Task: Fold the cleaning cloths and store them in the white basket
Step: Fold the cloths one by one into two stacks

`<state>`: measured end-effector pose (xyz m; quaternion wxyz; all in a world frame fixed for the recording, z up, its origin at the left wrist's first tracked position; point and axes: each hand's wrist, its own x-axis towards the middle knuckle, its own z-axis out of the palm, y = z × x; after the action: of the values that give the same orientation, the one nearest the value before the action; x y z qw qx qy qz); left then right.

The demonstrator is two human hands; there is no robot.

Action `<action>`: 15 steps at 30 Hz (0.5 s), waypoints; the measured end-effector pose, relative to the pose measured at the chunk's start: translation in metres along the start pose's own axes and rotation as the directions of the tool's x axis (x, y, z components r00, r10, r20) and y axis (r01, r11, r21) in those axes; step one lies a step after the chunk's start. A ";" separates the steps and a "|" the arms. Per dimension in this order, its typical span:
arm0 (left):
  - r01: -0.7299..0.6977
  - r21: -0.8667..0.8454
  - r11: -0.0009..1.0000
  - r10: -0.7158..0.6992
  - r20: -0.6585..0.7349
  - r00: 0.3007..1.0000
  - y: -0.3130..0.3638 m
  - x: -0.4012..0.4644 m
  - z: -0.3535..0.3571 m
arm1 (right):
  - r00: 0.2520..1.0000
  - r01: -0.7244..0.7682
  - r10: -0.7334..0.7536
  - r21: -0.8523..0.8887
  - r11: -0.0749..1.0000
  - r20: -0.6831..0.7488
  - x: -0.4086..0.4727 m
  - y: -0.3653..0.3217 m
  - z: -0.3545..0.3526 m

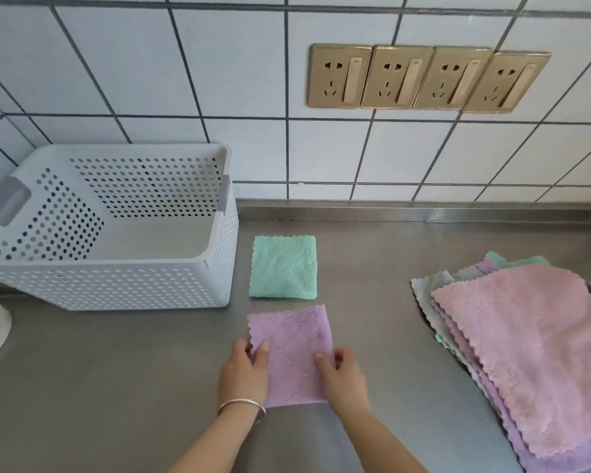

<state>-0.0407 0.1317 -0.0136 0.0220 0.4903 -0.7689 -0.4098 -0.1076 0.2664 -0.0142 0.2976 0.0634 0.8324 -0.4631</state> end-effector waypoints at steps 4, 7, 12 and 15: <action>-0.099 -0.219 0.971 0.102 -0.002 0.995 0.077 0.022 0.012 | 0.984 0.123 -0.104 0.133 0.983 -0.147 0.044 -0.037 -0.041; -0.209 -0.238 0.948 0.232 0.071 0.970 0.126 0.043 0.033 | 0.968 0.154 -0.114 0.168 0.974 -0.225 0.091 -0.057 -0.070; -0.405 0.079 0.911 0.362 0.317 0.877 0.158 0.088 0.081 | 0.965 0.047 -0.022 0.091 0.995 -0.261 0.155 -0.062 -0.091; -0.414 0.196 0.889 0.317 0.389 0.865 0.161 0.105 0.100 | 0.962 -0.019 0.027 0.033 0.999 -0.273 0.178 -0.054 -0.092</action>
<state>-0.2575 0.1409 -0.0139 -0.1036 0.2527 -0.8889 -0.3679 -0.3132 0.2800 -0.0366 0.1840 0.1408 0.8577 -0.4591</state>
